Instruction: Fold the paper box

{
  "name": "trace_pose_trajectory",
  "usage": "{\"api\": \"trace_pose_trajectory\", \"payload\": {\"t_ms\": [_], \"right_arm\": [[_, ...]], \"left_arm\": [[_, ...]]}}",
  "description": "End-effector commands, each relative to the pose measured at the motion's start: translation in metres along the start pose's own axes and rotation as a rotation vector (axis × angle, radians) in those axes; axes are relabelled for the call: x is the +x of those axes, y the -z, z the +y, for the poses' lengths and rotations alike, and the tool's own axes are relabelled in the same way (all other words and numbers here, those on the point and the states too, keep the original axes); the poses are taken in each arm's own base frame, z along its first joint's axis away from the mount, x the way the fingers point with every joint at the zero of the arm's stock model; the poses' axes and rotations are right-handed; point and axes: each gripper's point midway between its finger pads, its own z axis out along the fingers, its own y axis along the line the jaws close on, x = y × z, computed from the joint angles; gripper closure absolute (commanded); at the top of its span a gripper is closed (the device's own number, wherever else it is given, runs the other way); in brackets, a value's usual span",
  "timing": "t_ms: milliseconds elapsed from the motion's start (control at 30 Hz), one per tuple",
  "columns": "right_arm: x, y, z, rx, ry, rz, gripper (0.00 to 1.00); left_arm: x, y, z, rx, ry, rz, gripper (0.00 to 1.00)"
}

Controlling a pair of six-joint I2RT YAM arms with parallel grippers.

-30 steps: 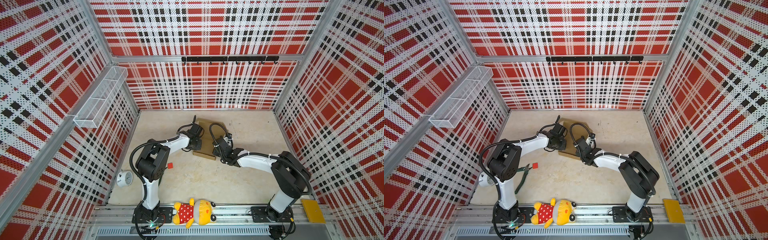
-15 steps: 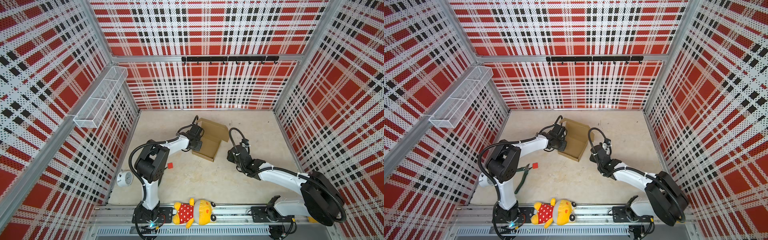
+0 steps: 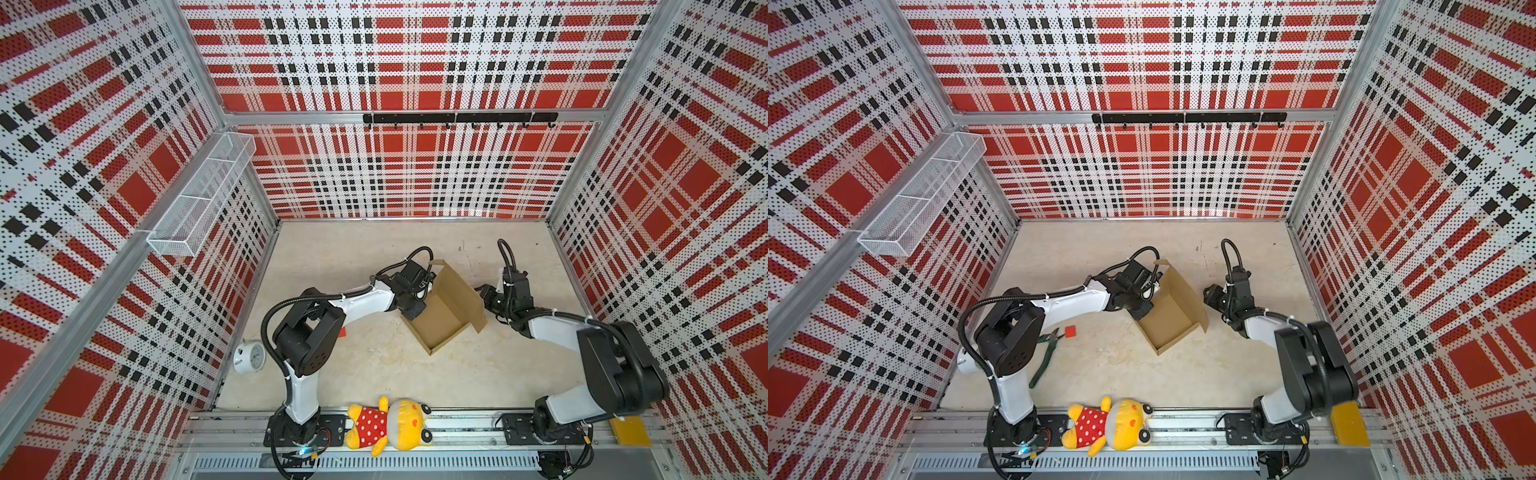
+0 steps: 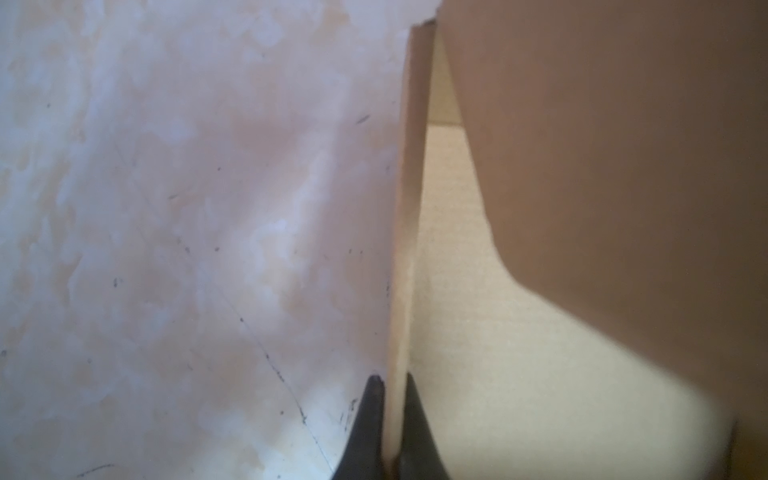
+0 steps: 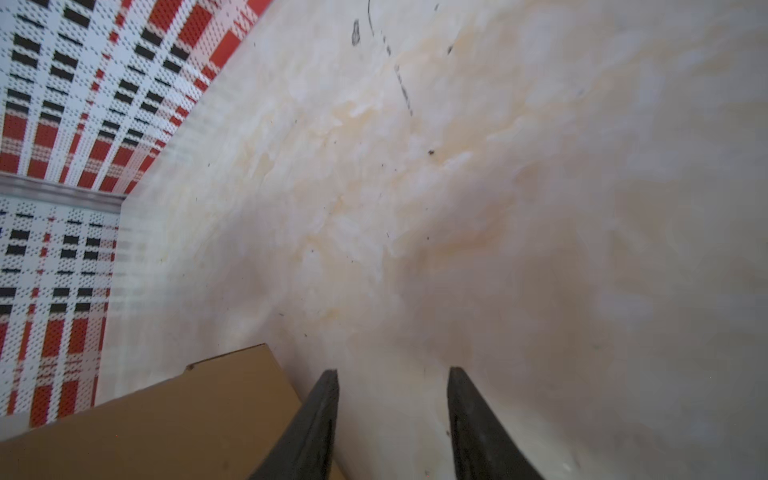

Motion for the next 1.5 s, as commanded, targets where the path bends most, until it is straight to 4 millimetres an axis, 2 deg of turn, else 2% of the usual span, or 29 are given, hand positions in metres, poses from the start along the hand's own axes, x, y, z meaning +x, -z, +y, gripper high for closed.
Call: {"api": "trace_pose_trajectory", "payload": {"t_ms": [0, 100, 200, 367, 767, 867, 1067, 1167, 1300, 1467], "right_arm": [[0.001, -0.015, 0.044, -0.249, 0.028, 0.066, 0.59], [0.013, -0.026, 0.044, -0.311, -0.026, 0.101, 0.62], [0.024, -0.034, 0.04, -0.338, -0.063, 0.129, 0.64], [0.034, -0.035, 0.045, -0.381, -0.074, 0.159, 0.66], [0.046, -0.042, 0.045, -0.387, -0.086, 0.195, 0.68], [0.047, -0.043, 0.044, -0.387, -0.082, 0.196, 0.68], [0.046, -0.043, 0.047, -0.391, -0.08, 0.201, 0.69], [0.045, -0.043, 0.046, -0.377, -0.065, 0.199, 0.69], [0.042, -0.04, 0.049, -0.382, -0.061, 0.195, 0.68], [0.023, -0.026, 0.037, -0.345, -0.066, 0.148, 0.63]], "left_arm": [[0.005, -0.006, 0.001, -0.013, -0.056, 0.053, 0.96], [0.0, -0.008, 0.0, -0.015, -0.072, 0.05, 0.95], [0.0, -0.015, -0.001, -0.021, -0.07, 0.073, 0.88], [-0.005, -0.019, -0.003, -0.018, -0.068, 0.074, 0.81], [-0.01, -0.035, -0.008, -0.004, -0.058, 0.11, 0.66], [-0.011, -0.037, -0.01, 0.008, -0.054, 0.1, 0.67], [-0.012, -0.035, -0.012, 0.022, -0.046, 0.108, 0.91], [-0.011, -0.036, -0.012, 0.018, -0.047, 0.103, 0.98], [-0.014, -0.028, -0.009, 0.003, -0.036, 0.099, 0.97], [-0.015, -0.023, 0.008, -0.042, 0.027, 0.086, 0.84]]}}
